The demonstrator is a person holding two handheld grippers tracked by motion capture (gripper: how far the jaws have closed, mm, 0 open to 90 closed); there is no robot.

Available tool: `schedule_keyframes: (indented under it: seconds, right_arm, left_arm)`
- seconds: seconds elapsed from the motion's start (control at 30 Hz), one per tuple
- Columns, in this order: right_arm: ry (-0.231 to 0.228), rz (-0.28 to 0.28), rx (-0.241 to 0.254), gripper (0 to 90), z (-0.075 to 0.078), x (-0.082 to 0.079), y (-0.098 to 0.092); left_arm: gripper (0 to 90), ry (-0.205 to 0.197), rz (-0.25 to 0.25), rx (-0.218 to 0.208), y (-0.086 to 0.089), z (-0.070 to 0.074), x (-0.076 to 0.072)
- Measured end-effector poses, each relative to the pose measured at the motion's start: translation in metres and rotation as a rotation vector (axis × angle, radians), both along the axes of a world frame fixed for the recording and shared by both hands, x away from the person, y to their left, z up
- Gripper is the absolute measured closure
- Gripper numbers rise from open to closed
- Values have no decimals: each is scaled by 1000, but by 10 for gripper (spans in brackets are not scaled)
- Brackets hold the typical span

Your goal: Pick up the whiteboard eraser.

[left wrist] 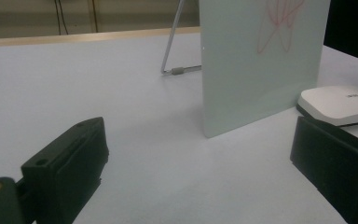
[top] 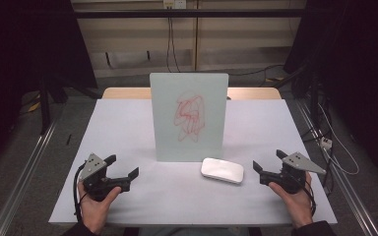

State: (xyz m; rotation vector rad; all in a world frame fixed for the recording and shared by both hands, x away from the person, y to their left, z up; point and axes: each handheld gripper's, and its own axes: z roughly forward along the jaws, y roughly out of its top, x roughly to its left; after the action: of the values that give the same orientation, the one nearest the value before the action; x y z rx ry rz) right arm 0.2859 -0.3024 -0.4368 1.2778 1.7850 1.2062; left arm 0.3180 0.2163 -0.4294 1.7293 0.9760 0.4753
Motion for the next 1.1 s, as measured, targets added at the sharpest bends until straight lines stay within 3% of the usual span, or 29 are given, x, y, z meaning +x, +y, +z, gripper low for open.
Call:
schedule_keyframes:
  seconds: [0.5, 0.73, 1.1]
  right_arm:
    - [21, 21, 23, 59, 2, -2, -1]
    - [59, 45, 28, 46, 2, -4, 0]
    - [102, 158, 7, 82, 5, -3, 15]
  left_arm:
    - [38, 18, 9, 1, 0, -2, 2]
    - [37, 15, 2, 7, 1, -1, 1]
    - [37, 13, 2, 12, 2, -1, -1]
